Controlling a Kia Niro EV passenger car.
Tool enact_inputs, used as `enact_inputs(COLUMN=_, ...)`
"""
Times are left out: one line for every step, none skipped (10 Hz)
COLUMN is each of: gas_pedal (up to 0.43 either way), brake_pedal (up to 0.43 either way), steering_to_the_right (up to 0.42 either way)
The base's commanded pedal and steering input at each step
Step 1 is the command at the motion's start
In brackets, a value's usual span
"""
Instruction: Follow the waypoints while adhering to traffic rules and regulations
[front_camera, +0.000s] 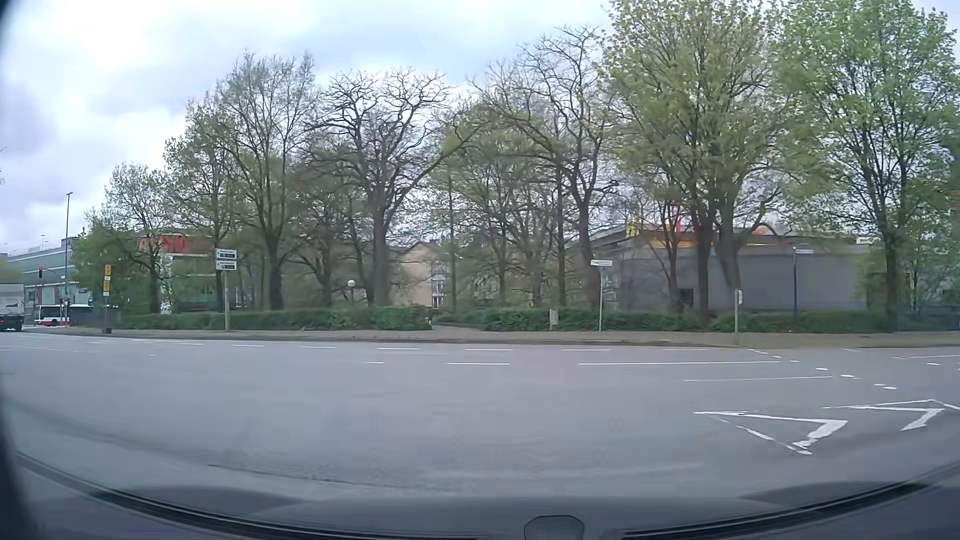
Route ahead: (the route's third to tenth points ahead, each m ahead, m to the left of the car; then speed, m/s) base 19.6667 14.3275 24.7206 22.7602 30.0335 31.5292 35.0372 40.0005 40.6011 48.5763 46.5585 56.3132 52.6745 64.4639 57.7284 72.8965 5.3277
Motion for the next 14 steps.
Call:
enact_inputs(gas_pedal=0.138, brake_pedal=0.0, steering_to_the_right=-0.175)
enact_inputs(gas_pedal=0.13, brake_pedal=0.0, steering_to_the_right=-0.188)
enact_inputs(gas_pedal=0.13, brake_pedal=0.0, steering_to_the_right=-0.198)
enact_inputs(gas_pedal=0.11, brake_pedal=0.0, steering_to_the_right=-0.207)
enact_inputs(gas_pedal=0.098, brake_pedal=0.0, steering_to_the_right=-0.207)
enact_inputs(gas_pedal=0.098, brake_pedal=0.0, steering_to_the_right=-0.206)
enact_inputs(gas_pedal=0.098, brake_pedal=0.0, steering_to_the_right=-0.205)
enact_inputs(gas_pedal=0.098, brake_pedal=0.0, steering_to_the_right=-0.204)
enact_inputs(gas_pedal=0.098, brake_pedal=0.0, steering_to_the_right=-0.205)
enact_inputs(gas_pedal=0.098, brake_pedal=0.0, steering_to_the_right=-0.205)
enact_inputs(gas_pedal=0.098, brake_pedal=0.0, steering_to_the_right=-0.206)
enact_inputs(gas_pedal=0.098, brake_pedal=0.0, steering_to_the_right=-0.209)
enact_inputs(gas_pedal=0.098, brake_pedal=0.0, steering_to_the_right=-0.21)
enact_inputs(gas_pedal=0.098, brake_pedal=0.006, steering_to_the_right=-0.213)
